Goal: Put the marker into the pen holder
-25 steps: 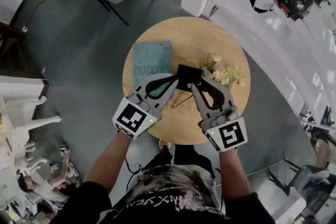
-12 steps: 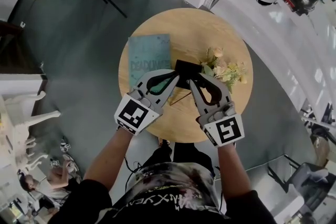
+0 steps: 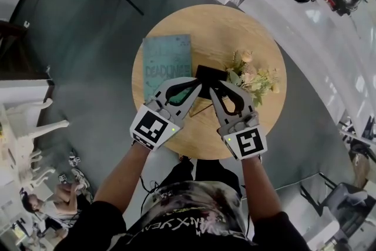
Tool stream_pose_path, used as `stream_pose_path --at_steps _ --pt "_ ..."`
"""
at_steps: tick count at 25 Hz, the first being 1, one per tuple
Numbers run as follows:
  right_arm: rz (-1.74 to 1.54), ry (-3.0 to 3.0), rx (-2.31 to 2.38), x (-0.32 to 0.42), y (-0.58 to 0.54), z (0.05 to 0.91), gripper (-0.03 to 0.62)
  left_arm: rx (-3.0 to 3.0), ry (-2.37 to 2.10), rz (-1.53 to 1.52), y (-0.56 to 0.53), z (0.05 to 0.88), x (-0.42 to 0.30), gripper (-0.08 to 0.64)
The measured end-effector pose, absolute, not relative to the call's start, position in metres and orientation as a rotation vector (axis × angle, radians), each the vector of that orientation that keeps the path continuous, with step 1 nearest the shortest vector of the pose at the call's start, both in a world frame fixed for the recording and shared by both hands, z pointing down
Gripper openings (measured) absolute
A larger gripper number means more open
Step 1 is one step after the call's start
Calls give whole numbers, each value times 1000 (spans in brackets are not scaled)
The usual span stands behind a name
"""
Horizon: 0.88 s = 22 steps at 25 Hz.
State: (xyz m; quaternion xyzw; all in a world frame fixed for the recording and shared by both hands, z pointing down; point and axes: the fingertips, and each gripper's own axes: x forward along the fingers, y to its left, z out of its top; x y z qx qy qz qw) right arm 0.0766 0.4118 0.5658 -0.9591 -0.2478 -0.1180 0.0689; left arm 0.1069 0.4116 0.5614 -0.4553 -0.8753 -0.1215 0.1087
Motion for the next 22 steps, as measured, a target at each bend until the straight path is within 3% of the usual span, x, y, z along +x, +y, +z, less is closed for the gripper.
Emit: stream_pose_path --at_steps 22 --pt "-381 -763 -2919 81 412 598 66 -1358 -2561 -376 410 568 105 31"
